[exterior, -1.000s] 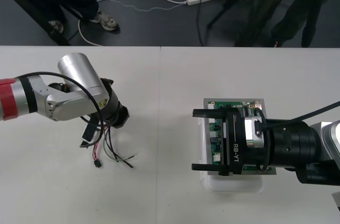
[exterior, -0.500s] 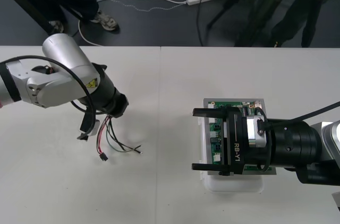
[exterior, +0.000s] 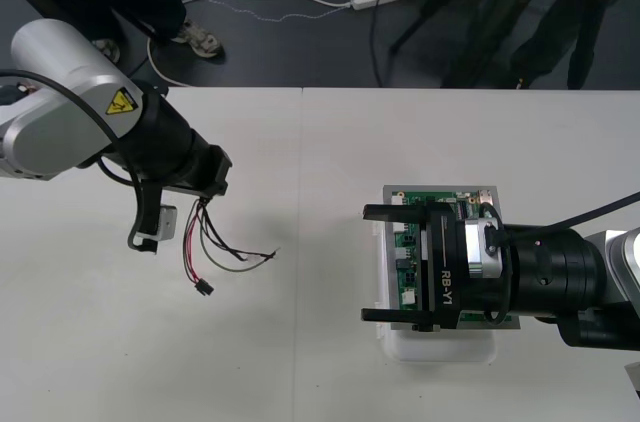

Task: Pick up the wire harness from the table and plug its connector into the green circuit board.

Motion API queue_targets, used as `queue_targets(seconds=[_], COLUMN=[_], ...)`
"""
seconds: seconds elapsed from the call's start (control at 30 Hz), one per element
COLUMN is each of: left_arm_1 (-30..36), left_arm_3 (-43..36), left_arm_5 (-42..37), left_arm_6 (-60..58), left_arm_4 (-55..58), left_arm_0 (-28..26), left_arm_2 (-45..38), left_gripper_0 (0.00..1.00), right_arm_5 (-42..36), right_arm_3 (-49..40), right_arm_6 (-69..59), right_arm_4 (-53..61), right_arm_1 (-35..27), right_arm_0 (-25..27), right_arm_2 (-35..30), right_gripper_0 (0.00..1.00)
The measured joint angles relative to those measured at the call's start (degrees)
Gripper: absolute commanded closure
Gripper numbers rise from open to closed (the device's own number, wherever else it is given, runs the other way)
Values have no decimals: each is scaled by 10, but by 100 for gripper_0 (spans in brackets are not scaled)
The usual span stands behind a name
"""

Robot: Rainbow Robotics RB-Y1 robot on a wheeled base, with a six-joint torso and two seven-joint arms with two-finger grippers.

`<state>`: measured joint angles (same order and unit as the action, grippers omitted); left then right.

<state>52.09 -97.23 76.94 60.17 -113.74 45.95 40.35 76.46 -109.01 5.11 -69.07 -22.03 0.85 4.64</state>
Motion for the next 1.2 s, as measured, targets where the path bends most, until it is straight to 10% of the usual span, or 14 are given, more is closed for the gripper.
queue_targets(seconds=[0.67, 1.2], left_arm_1=[0, -42], left_arm_3=[-92, -176], left_arm_5=[106, 110], left_arm_6=[-10, -249], left_arm_4=[170, 258], left_arm_0=[-192, -346], left_arm_2=[-292, -438], left_gripper_0=[100, 100], right_arm_5=[0, 0], right_arm_3=[0, 0], right_arm_6=[0, 0], right_arm_4=[0, 0], right_arm_1=[0, 0], right_arm_0=[1, 2], right_arm_2=[0, 0], right_gripper_0=[0, 0])
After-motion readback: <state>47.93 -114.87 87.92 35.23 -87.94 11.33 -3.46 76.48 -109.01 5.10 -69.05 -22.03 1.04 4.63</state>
